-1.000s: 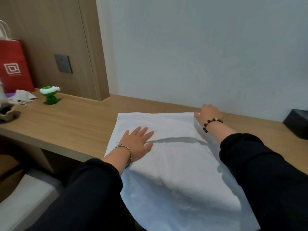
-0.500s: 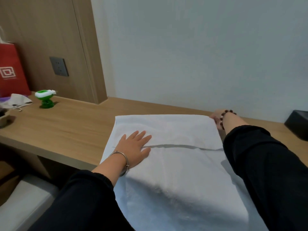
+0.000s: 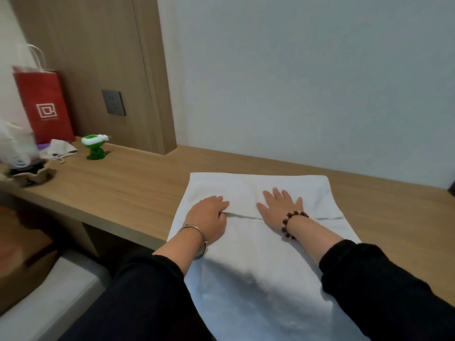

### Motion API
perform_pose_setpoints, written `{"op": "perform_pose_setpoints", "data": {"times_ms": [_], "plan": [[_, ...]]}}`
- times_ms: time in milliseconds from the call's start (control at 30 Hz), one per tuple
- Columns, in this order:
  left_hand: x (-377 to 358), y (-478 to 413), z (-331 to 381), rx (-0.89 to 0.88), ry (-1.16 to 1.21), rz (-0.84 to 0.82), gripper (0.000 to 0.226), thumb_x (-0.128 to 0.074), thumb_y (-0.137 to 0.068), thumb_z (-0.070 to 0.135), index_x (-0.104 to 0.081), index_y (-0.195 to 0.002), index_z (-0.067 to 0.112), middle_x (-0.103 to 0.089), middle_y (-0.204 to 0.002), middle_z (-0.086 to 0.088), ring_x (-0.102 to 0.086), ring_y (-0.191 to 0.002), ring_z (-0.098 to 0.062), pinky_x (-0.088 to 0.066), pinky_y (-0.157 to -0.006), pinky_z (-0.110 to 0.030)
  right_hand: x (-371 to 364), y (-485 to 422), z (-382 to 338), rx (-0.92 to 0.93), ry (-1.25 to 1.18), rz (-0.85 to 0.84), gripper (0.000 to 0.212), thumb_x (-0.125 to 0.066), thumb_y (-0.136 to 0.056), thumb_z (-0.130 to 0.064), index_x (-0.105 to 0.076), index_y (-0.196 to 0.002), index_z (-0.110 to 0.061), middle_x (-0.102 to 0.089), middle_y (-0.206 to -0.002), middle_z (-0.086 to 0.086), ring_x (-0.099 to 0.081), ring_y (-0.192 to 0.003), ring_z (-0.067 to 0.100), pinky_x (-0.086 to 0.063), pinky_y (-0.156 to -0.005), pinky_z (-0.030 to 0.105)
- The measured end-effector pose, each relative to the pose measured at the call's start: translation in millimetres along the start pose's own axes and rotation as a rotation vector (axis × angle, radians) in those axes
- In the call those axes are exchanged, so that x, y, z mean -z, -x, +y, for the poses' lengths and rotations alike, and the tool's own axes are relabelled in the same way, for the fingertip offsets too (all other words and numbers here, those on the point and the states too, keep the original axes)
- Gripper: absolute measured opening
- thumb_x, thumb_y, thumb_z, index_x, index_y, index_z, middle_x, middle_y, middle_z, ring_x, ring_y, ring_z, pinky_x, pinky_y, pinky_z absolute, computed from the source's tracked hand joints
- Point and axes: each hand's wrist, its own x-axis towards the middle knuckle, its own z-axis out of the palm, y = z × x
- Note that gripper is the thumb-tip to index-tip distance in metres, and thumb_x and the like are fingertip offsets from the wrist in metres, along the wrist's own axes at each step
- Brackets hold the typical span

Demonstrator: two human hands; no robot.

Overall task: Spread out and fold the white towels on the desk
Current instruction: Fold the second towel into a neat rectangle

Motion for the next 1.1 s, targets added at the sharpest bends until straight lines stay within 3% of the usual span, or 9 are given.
{"op": "perform_pose_setpoints", "data": {"times_ms": [100,200,300,400,500,700,833,967,1100], "plan": [[15.8,5.1,-11.9,0.085,-0.118,0.120,0.033,-0.045,-0.089,0.016,-0.064,-0.114,0.026,-0.061,-0.120,0.002,-0.053,-0.115,-0.019,-0.042,-0.087,-0.028,-12.0,4.6,4.5,-0.025,-0.006,0.052,0.060,-0.014,-0.096,-0.055,-0.010,-0.151,-0.031,0.002,-0.160,-0.004,0.001,-0.146,0.020,0.000,-0.115,0.054],[39.3,7.4,-23.5,0.061,-0.500,0.063,0.016,-0.048,-0.086,0.021,-0.061,-0.097,0.020,-0.066,-0.098,-0.001,-0.061,-0.092,-0.027,-0.038,-0.064,-0.029,-7.9,3.5,5.1,0.059,-0.035,0.073,0.064,-0.021,-0.094,-0.061,-0.014,-0.150,-0.031,-0.001,-0.160,-0.003,0.000,-0.146,0.018,-0.001,-0.116,0.051],[38.4,4.5,-22.6,-0.026,-0.548,0.022,0.022,-0.044,-0.089,0.026,-0.057,-0.106,0.022,-0.063,-0.113,0.001,-0.055,-0.110,-0.025,-0.035,-0.079,-0.030,-0.3,6.3,16.1,0.249,-0.071,-0.043,0.074,-0.037,-0.088,-0.066,-0.013,-0.150,-0.034,0.000,-0.160,-0.006,0.003,-0.146,0.013,0.003,-0.115,0.047],[20.5,-0.1,-12.7,-0.070,-0.256,-0.174,0.048,-0.032,-0.096,0.032,-0.027,-0.144,0.035,-0.026,-0.153,0.007,-0.017,-0.143,-0.022,-0.017,-0.112,-0.046,1.5,7.7,34.7,0.251,-0.010,-0.082,0.082,-0.039,-0.083,-0.073,-0.007,-0.150,-0.038,0.004,-0.159,-0.009,0.007,-0.146,0.013,0.006,-0.113,0.051],[9.6,-11.7,-12.0,-0.047,-0.268,-0.253,0.050,-0.021,-0.100,0.040,-0.009,-0.148,0.042,-0.002,-0.158,0.013,0.001,-0.146,-0.018,-0.004,-0.116,-0.051,-3.8,1.8,46.1,0.120,0.044,-0.027,0.086,-0.023,-0.077,-0.084,-0.006,-0.149,-0.040,0.006,-0.159,-0.010,0.006,-0.146,0.016,0.003,-0.112,0.056],[-3.9,-67.7,-21.7,-0.053,-0.320,-0.248,0.050,-0.015,-0.099,0.045,-0.003,-0.148,0.042,0.003,-0.158,0.014,0.005,-0.146,-0.016,-0.001,-0.116,-0.049,-1.7,-51.3,60.2,0.112,0.063,0.007,0.088,-0.017,-0.074,-0.086,-0.007,-0.149,-0.041,0.003,-0.159,-0.010,0.003,-0.146,0.015,-0.002,-0.113,0.054],[-10.1,-125.7,-26.0,-0.064,-0.329,-0.242,0.050,-0.014,-0.100,0.045,-0.003,-0.148,0.041,0.003,-0.158,0.013,0.004,-0.146,-0.017,-0.001,-0.116,-0.048,4.7,-104.7,68.0,0.072,0.029,0.045,0.073,-0.027,-0.087,-0.072,-0.014,-0.149,-0.036,-0.004,-0.159,-0.011,-0.002,-0.146,0.012,-0.003,-0.115,0.048],[-10.2,-164.5,-32.4,-0.098,-0.290,-0.270,0.047,-0.015,-0.102,0.038,-0.010,-0.149,0.038,-0.002,-0.158,0.013,0.001,-0.146,-0.016,-0.003,-0.116,-0.046,12.8,-131.9,75.7,0.048,-0.060,0.080,0.056,-0.038,-0.096,-0.042,-0.023,-0.149,-0.029,-0.013,-0.158,-0.008,-0.010,-0.145,0.012,-0.005,-0.117,0.042],[1.9,-182.5,-26.0,-0.073,-0.200,-0.243,0.044,-0.026,-0.103,0.022,-0.029,-0.145,0.034,-0.027,-0.154,0.005,-0.021,-0.142,-0.017,-0.014,-0.116,-0.040,27.6,-128.7,73.7,-0.044,0.078,0.140,0.053,-0.041,-0.093,-0.013,-0.033,-0.144,-0.025,-0.032,-0.152,-0.002,-0.029,-0.139,0.017,-0.009,-0.118,0.040]]}}
